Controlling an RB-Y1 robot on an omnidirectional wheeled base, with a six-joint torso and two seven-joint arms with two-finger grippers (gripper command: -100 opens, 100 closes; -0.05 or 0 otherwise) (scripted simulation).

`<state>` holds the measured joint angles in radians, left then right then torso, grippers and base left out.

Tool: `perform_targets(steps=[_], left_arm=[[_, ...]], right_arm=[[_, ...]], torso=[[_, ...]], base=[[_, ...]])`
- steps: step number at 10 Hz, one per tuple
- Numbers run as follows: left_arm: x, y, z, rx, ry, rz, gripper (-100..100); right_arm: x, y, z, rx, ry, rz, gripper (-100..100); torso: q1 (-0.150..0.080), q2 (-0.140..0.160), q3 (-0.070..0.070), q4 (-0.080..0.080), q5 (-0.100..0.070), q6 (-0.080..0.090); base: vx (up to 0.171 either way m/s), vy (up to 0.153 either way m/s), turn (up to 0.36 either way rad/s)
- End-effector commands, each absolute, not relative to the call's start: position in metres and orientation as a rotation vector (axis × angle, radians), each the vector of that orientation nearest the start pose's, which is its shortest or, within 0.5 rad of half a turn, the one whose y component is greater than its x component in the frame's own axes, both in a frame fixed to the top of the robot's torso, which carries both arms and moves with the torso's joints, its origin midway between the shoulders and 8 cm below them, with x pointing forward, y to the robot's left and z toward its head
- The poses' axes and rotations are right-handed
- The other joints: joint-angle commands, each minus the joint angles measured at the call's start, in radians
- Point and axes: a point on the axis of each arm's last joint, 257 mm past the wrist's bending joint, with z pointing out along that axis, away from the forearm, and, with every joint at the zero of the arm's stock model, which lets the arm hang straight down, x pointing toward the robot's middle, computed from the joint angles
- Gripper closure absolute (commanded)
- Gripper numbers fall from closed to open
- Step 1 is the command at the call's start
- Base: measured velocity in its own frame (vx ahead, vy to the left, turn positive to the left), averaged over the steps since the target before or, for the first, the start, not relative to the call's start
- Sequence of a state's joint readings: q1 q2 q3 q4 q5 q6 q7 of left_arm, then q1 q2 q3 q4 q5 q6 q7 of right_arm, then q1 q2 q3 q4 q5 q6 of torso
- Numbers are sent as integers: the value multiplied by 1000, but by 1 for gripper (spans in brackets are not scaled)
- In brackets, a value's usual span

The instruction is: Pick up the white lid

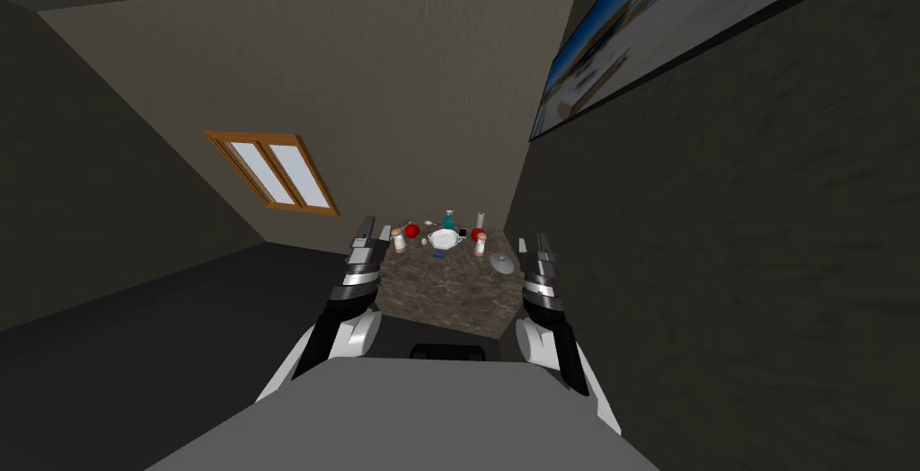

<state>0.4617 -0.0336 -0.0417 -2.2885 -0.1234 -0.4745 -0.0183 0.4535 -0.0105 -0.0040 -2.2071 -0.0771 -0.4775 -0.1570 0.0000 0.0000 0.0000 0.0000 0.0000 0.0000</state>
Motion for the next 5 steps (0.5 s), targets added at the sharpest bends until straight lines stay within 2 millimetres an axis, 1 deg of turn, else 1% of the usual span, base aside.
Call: perform_targets(steps=[1,3,5], left_arm=[[353,251,36,-588,648,-1264,0],[353,251,36,-588,648,-1264,0],[353,251,36,-588,648,-1264,0]], right_arm=[[370,-277,-4,763,617,1485,-100],[377,-261,-14,703,697,1473,-100],[386,-240,-31,626,792,1456,-100]], torso=[[0,0,0,0,0,0],[5,6,3,1,1,0],[6,9,5,2,1,0]], base=[[-44,49,30],[-117,80,19],[-128,107,30]])
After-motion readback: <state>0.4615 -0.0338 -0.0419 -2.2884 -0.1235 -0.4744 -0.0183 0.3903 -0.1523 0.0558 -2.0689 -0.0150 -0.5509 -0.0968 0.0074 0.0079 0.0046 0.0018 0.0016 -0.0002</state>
